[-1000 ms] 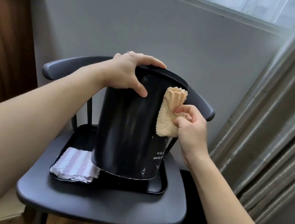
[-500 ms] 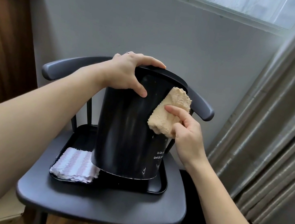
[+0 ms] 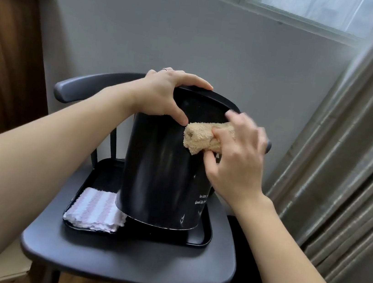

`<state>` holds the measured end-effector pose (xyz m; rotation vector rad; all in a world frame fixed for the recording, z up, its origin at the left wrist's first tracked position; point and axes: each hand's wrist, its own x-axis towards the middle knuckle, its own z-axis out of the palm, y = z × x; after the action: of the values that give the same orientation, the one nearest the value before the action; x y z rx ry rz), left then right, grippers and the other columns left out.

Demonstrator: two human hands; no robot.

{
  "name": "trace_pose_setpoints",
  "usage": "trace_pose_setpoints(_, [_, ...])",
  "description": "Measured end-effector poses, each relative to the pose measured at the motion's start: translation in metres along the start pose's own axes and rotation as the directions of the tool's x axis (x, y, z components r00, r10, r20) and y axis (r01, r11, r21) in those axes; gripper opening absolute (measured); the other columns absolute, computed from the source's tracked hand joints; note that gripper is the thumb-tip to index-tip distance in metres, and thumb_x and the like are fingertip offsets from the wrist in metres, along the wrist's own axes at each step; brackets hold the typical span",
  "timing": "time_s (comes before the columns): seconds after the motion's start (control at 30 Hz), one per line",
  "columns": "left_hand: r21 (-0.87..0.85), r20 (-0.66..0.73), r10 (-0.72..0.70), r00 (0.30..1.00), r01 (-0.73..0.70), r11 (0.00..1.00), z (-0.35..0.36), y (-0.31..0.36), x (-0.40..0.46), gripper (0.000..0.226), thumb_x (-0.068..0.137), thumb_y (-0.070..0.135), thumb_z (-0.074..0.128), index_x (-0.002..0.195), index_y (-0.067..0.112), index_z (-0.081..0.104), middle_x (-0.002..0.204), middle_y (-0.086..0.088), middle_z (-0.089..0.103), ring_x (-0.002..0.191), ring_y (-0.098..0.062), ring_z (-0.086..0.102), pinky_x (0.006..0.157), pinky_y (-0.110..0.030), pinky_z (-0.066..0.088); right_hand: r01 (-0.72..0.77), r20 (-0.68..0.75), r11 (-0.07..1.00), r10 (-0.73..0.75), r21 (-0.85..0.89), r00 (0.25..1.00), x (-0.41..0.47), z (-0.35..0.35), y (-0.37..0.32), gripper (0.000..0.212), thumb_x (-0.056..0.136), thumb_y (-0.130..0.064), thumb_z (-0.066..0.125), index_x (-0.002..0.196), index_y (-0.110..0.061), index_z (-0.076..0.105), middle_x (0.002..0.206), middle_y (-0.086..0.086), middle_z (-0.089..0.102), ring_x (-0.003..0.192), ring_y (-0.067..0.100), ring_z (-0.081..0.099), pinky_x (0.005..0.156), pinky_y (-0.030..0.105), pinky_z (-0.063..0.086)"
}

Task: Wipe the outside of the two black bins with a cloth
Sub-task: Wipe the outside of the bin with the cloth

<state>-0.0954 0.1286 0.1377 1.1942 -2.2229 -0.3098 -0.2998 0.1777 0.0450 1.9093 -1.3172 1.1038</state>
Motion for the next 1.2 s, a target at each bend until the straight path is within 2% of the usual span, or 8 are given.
trace_pose_setpoints(0.1, [0.002, -0.005, 0.008, 1.000, -0.008, 1.000, 0.000, -0.001, -0.001, 0.079, 0.071, 0.025, 0.090, 0.132, 0.060, 0.053, 0.103, 0.041, 0.041, 0.120, -0.005, 0.038, 0.118, -0.040, 0.031, 0.089, -0.035, 0.994, -0.086, 0.071, 0.996, 0.005, 0.002, 0.002, 0.036, 0.071, -0.007, 0.071, 0.107, -0.008, 0.069, 0.098, 0.006, 0.067, 0.094, 0.032, 0.063, 0.089, 0.053, 0.046])
trace_pose_setpoints(0.17, [-0.003, -0.010, 0.007, 1.000, -0.007, 1.000, 0.000, -0.003, -0.001, 0.077, 0.072, 0.026, 0.090, 0.130, 0.062, 0.053, 0.101, 0.039, 0.044, 0.118, -0.005, 0.039, 0.117, -0.040, 0.032, 0.086, -0.025, 0.995, -0.085, 0.042, 0.996, 0.007, 0.004, 0.002, 0.038, 0.077, -0.012, 0.069, 0.115, -0.016, 0.069, 0.096, 0.004, 0.064, 0.088, 0.029, 0.060, 0.080, 0.049, 0.045])
trace_pose_setpoints(0.37, [-0.016, 0.003, 0.006, 1.000, -0.006, 1.000, -0.001, -0.007, 0.000, 0.076, 0.071, 0.032, 0.091, 0.124, 0.070, 0.051, 0.101, 0.041, 0.046, 0.126, -0.012, 0.040, 0.116, -0.041, 0.035, 0.005, 0.080, 0.986, -0.019, 0.169, 0.997, -0.003, 0.011, 0.001, 0.049, 0.091, -0.051, 0.054, 0.130, -0.022, 0.064, 0.122, 0.012, 0.055, 0.110, 0.032, 0.049, 0.086, 0.049, 0.046])
trace_pose_setpoints(0.5, [-0.019, -0.001, 0.018, 1.000, -0.018, 1.000, 0.001, -0.007, 0.002, 0.075, 0.070, 0.034, 0.091, 0.122, 0.071, 0.051, 0.104, 0.038, 0.046, 0.127, -0.014, 0.041, 0.113, -0.037, 0.035, -0.123, 0.011, 0.957, 0.124, 0.263, 0.992, 0.004, 0.017, -0.013, 0.036, 0.089, -0.043, 0.058, 0.114, -0.019, 0.069, 0.110, 0.006, 0.056, 0.099, 0.027, 0.050, 0.078, 0.049, 0.048])
trace_pose_setpoints(0.67, [-0.016, -0.001, 0.008, 1.000, -0.008, 1.000, -0.001, -0.010, 0.001, 0.080, 0.070, 0.024, 0.090, 0.123, 0.071, 0.050, 0.106, 0.041, 0.043, 0.130, -0.016, 0.041, 0.116, -0.042, 0.035, -0.103, -0.015, 0.962, 0.111, 0.253, 0.994, 0.004, 0.017, -0.007, 0.030, 0.090, -0.025, 0.064, 0.118, -0.014, 0.064, 0.100, 0.007, 0.059, 0.088, 0.029, 0.053, 0.070, 0.048, 0.050])
trace_pose_setpoints(0.93, [-0.020, 0.010, 0.007, 1.000, -0.007, 1.000, 0.000, -0.009, 0.002, 0.083, 0.069, 0.023, 0.090, 0.122, 0.072, 0.049, 0.106, 0.040, 0.044, 0.128, -0.014, 0.042, 0.116, -0.043, 0.036, -0.229, -0.020, 0.964, 0.234, 0.133, 0.972, -0.001, 0.027, -0.012, 0.045, 0.090, -0.051, 0.056, 0.124, -0.023, 0.064, 0.104, 0.005, 0.057, 0.096, 0.025, 0.054, 0.089, 0.045, 0.036])
trace_pose_setpoints(1.1, [-0.020, 0.005, 0.004, 1.000, -0.004, 1.000, -0.002, -0.013, 0.002, 0.083, 0.069, 0.022, 0.090, 0.126, 0.067, 0.052, 0.108, 0.044, 0.048, 0.130, -0.012, 0.042, 0.117, -0.043, 0.035, -0.211, -0.023, 0.941, 0.225, 0.266, 0.974, 0.007, 0.031, -0.010, 0.038, 0.093, -0.032, 0.061, 0.128, -0.018, 0.062, 0.102, 0.009, 0.055, 0.093, 0.029, 0.053, 0.079, 0.047, 0.048])
trace_pose_setpoints(1.2, [-0.041, 0.019, 0.011, 1.000, -0.010, 0.999, -0.003, -0.017, 0.003, 0.083, 0.067, 0.022, 0.090, 0.126, 0.067, 0.053, 0.129, 0.025, 0.057, 0.133, -0.021, 0.046, 0.116, -0.046, 0.037, -0.217, 0.004, 0.915, 0.229, 0.340, 0.973, 0.018, 0.030, 0.000, 0.036, 0.094, -0.030, 0.058, 0.128, -0.019, 0.060, 0.100, 0.005, 0.052, 0.094, 0.028, 0.053, 0.079, 0.049, 0.051])
